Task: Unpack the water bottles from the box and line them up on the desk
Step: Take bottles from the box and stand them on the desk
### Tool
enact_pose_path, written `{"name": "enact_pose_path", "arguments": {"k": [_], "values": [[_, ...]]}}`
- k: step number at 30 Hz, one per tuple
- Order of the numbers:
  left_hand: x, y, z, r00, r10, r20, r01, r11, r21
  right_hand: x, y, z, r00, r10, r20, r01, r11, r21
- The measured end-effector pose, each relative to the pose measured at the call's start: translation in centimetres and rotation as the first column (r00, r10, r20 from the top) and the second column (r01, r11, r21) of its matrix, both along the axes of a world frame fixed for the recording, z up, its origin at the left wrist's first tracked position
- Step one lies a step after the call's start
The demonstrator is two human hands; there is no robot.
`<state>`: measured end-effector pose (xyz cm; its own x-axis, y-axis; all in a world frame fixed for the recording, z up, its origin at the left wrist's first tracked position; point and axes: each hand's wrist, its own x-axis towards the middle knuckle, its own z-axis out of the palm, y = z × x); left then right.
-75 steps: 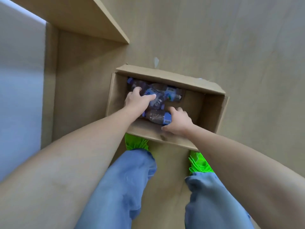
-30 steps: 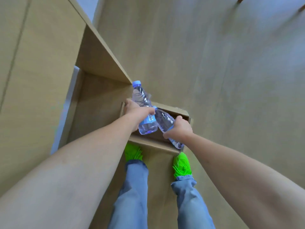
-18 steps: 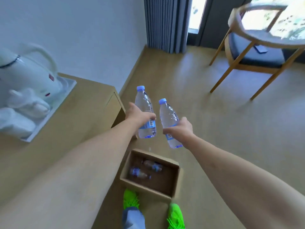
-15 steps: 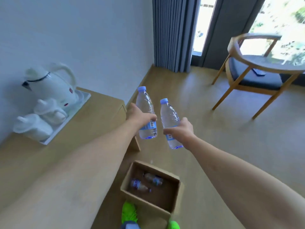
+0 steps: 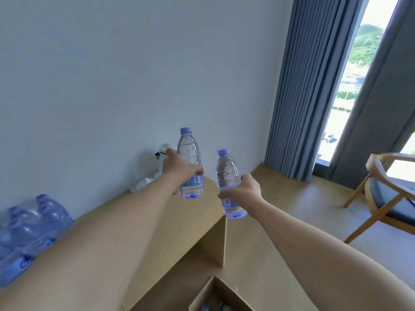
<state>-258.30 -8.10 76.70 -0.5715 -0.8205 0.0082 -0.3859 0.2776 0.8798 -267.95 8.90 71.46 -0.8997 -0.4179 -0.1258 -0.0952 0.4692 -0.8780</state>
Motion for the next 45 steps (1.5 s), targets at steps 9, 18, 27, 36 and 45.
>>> {"name": "enact_pose_path", "arguments": {"k": [9,18,27,36,45], "values": [[17.6,-10.0,1.0,0.981,0.192,-0.003,-0.192,0.980,-0.048,13.7,-13.8,1.5,0.971,0.235,-0.048,-0.238,0.969,-0.061],[34.6,-19.1,-2.5,0.908,0.419,0.022,-0.420,0.908,0.003,27.7,-25.7,-1.5,0.895,0.447,0.001,-0.445,0.892,-0.078],[46.0,-22.5,-8.0,0.817,0.568,0.100,-0.571,0.821,0.001,37.2,-32.7,-6.5,0.772,0.634,0.047,-0.634,0.773,-0.005],[48.8,-23.5,-14.7,0.688,0.702,0.185,-0.715,0.699,0.010,40.6,-36.6,-12.1,0.661,0.750,0.033,-0.748,0.654,0.115],[48.1,-24.9,-20.4,0.598,0.723,0.346,-0.738,0.665,-0.114,41.4,-39.6,-16.2,0.632,0.771,0.078,-0.774,0.627,0.087]]}}
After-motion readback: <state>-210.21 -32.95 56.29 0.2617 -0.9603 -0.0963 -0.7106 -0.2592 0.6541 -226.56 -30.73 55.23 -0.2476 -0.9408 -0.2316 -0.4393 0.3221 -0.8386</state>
